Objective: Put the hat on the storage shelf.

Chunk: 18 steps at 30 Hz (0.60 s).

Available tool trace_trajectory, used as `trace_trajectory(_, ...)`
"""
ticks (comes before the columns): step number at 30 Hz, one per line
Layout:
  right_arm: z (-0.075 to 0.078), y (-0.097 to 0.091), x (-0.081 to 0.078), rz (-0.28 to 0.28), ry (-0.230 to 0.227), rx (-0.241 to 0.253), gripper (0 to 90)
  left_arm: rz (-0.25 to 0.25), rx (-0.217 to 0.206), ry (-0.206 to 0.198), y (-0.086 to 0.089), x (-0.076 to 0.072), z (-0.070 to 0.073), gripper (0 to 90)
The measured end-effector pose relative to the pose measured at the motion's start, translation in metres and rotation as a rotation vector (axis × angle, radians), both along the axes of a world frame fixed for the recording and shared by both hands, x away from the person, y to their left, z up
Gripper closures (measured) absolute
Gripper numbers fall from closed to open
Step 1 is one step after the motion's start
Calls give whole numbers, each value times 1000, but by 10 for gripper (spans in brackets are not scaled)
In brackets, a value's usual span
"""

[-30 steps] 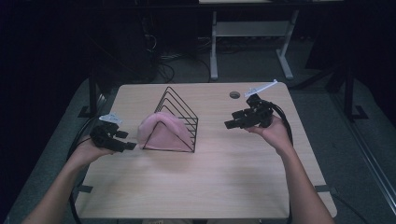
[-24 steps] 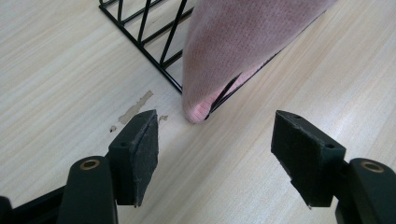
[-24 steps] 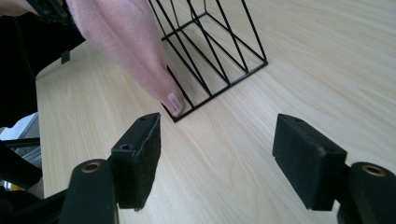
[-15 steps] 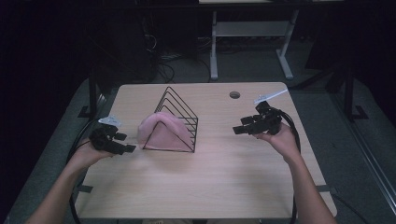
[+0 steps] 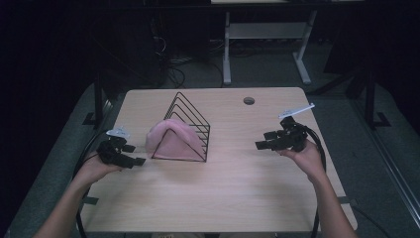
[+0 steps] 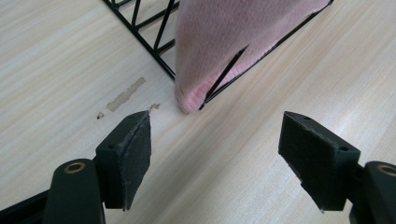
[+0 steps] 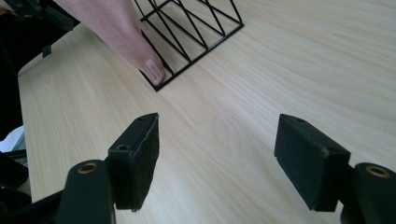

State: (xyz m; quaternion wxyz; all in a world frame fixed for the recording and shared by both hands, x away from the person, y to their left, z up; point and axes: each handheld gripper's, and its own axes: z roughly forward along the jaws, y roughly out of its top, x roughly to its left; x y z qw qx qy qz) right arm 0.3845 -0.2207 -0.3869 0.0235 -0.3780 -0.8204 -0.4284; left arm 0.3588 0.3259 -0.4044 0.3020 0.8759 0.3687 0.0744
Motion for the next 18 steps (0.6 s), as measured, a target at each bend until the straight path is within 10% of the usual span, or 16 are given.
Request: trace_trajectory(18, -27, -24, -26, -43, 29, -13, 300, 6, -54, -17, -4, -19, -10, 256)
